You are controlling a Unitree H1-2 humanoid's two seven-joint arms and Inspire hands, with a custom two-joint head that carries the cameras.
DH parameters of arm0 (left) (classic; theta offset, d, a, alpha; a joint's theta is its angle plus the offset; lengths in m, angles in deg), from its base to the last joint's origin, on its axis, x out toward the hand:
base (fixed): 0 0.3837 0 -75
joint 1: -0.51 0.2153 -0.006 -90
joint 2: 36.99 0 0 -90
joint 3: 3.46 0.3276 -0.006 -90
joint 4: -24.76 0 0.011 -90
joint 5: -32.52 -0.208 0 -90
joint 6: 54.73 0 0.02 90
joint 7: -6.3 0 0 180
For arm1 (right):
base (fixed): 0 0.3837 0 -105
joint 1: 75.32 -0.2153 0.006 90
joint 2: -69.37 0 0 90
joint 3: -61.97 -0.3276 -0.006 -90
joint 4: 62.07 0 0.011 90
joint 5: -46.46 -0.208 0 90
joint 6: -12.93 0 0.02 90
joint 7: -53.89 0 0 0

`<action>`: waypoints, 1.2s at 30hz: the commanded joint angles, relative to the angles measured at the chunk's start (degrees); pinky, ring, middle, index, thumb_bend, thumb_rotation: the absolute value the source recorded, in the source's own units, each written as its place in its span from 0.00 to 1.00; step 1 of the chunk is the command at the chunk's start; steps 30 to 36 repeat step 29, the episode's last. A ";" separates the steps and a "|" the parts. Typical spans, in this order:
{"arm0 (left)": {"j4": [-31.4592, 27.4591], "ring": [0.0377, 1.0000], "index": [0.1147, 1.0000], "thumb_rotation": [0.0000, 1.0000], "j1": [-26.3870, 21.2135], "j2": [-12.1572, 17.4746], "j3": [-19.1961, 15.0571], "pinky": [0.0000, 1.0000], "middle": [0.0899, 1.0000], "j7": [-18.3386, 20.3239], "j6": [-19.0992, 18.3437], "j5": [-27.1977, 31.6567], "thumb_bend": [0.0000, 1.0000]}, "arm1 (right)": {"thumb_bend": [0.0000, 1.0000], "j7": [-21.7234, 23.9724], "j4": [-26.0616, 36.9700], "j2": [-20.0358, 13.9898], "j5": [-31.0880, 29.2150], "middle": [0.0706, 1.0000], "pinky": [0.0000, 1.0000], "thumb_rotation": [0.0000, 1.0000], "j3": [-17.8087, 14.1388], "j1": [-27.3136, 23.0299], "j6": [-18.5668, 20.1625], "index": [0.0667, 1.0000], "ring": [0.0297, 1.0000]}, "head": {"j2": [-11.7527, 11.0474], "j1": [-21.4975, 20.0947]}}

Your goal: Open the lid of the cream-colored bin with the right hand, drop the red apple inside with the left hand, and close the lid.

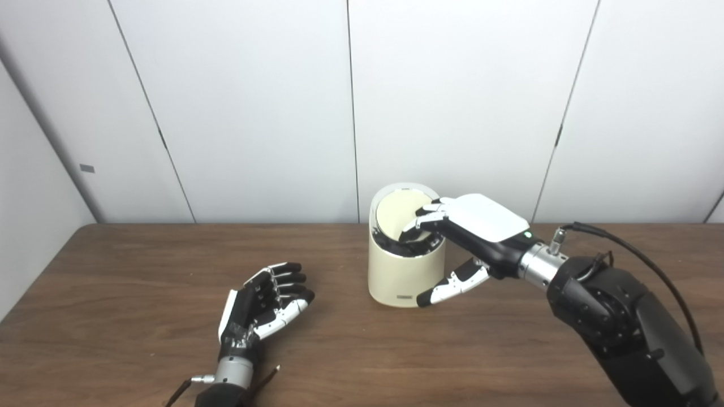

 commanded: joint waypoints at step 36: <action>3.94 0.58 0.60 0.00 0.39 0.54 0.61 0.53 0.60 -0.72 4.29 -2.28 0.61 | 0.72 -16.05 -5.08 5.32 -22.93 0.92 0.71 0.23 -16.46 20.78 -4.23 0.93 0.85 | -0.73 -0.98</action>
